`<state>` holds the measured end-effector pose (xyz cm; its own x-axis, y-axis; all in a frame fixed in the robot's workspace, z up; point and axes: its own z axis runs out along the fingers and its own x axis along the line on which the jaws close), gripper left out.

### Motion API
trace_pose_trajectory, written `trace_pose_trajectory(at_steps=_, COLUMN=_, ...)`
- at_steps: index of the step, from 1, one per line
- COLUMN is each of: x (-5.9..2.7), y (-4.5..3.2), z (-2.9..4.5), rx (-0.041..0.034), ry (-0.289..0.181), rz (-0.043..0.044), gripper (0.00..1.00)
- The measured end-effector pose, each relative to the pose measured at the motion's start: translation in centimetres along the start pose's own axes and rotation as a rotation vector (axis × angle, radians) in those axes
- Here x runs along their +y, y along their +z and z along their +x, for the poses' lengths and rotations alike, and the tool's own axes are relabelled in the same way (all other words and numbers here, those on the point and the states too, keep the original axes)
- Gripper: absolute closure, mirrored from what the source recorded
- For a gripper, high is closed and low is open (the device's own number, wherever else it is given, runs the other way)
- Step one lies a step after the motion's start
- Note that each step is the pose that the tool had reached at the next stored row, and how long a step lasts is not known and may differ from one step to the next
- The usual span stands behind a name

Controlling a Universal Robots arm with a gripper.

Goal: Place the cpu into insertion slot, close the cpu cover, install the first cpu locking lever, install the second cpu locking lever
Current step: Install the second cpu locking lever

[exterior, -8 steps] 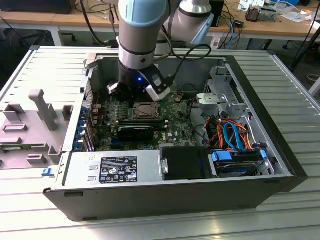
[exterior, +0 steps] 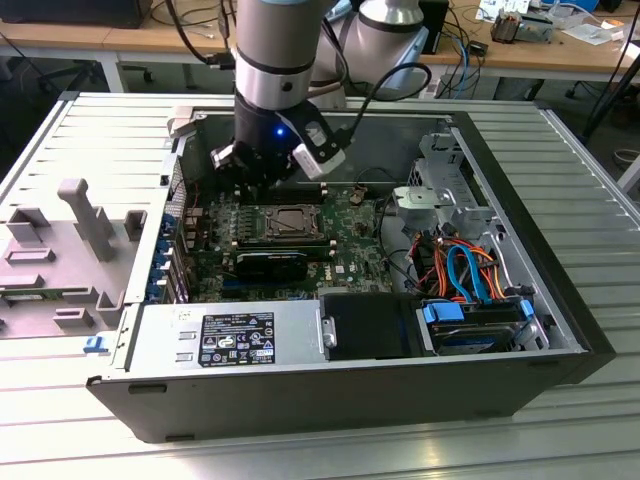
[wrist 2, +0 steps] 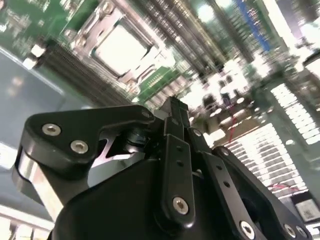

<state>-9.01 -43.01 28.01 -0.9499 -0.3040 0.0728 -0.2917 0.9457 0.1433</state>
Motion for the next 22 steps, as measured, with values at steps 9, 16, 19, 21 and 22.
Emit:
trace_pose_trajectory(at_steps=9, x=-0.03, y=0.07, z=-0.05, rx=0.0239, ry=0.083, rz=0.0983, gripper=0.89)
trace_pose_trajectory(at_steps=16, x=-0.16, y=0.93, z=-0.12, rx=0.0144, ry=0.194, rz=0.0907, gripper=0.89)
trace_pose_trajectory(at_steps=19, x=-0.54, y=1.34, z=-1.27, rx=0.0153, ry=0.204, rz=0.0902, gripper=0.89)
trace_pose_trajectory(at_steps=21, x=-0.68, y=1.44, z=-1.99, rx=0.0192, ry=0.204, rz=0.0895, gripper=0.89)
trace_pose_trajectory(at_steps=22, x=-0.67, y=1.49, z=-2.07, rx=0.0195, ry=0.204, rz=0.0878, gripper=0.89)
